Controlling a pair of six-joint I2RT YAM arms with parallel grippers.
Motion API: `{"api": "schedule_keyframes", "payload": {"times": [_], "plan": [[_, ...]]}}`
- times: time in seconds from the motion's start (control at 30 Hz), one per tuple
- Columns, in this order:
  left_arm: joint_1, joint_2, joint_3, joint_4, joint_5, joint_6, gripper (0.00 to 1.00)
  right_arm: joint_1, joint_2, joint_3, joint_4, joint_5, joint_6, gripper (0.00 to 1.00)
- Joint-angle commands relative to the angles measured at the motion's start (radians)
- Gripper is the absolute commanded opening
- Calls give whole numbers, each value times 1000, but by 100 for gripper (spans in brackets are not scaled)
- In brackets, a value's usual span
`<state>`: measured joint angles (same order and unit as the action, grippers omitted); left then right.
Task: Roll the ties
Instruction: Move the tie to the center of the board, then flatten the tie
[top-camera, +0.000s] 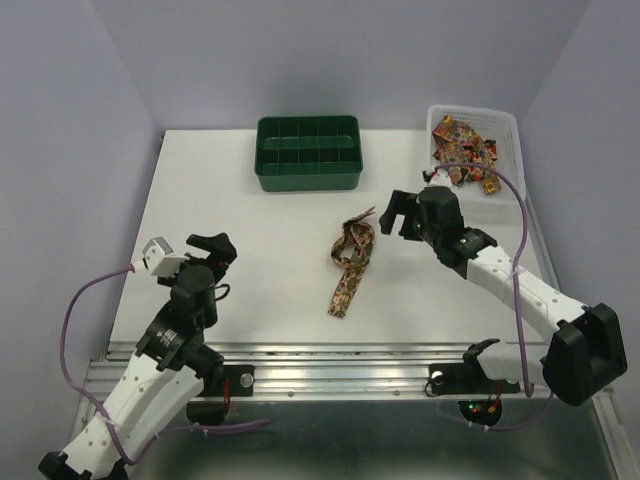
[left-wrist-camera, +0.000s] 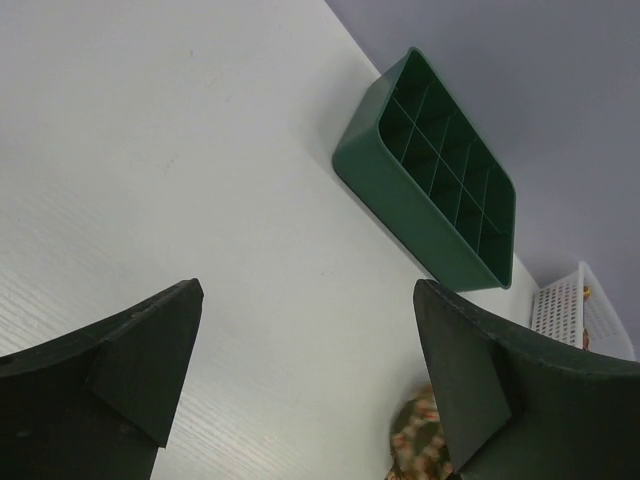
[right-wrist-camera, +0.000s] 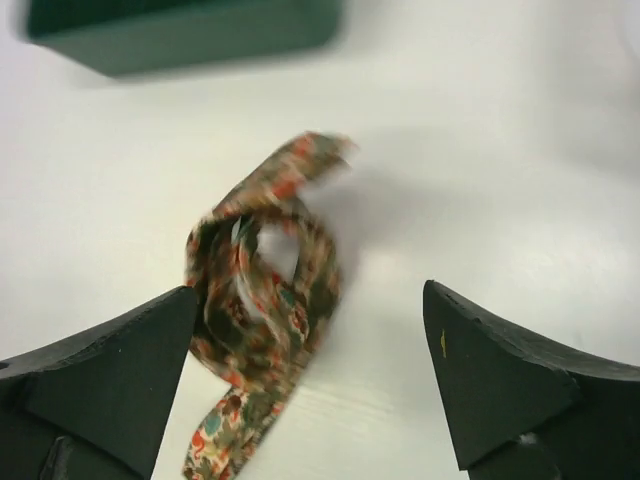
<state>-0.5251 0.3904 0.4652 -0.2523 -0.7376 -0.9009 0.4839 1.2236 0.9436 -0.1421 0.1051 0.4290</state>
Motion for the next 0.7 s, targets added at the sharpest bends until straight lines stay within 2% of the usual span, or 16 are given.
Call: {"api": "schedule_keyframes", "payload": {"times": [0.0, 0.13, 0.2, 0.23, 0.3, 0.37, 0.4, 0.53, 0.67], "plan": [[4, 30, 13, 16, 38, 8, 99, -8, -59, -129, -146, 382, 269, 100], [4, 117, 6, 80, 196, 39, 99, -8, -168, -236, -182, 429, 327, 100], [4, 171, -14, 186, 415, 135, 99, -8, -216, -296, -134, 389, 314, 100], [2, 232, -34, 229, 598, 166, 99, -8, -255, -321, -105, 372, 301, 100], [-6, 327, -78, 364, 777, 207, 99, -8, -283, -377, -19, 279, 254, 100], [-47, 379, -112, 441, 868, 208, 99, -8, -302, -397, 25, 230, 229, 100], [-138, 401, -122, 479, 836, 200, 99, -8, -305, -408, 54, 208, 212, 100], [-359, 536, -114, 485, 643, 159, 99, -8, -286, -395, 53, 220, 205, 100], [-444, 703, -54, 533, 621, 165, 99, -8, -248, -391, 36, 222, 208, 100]]}}
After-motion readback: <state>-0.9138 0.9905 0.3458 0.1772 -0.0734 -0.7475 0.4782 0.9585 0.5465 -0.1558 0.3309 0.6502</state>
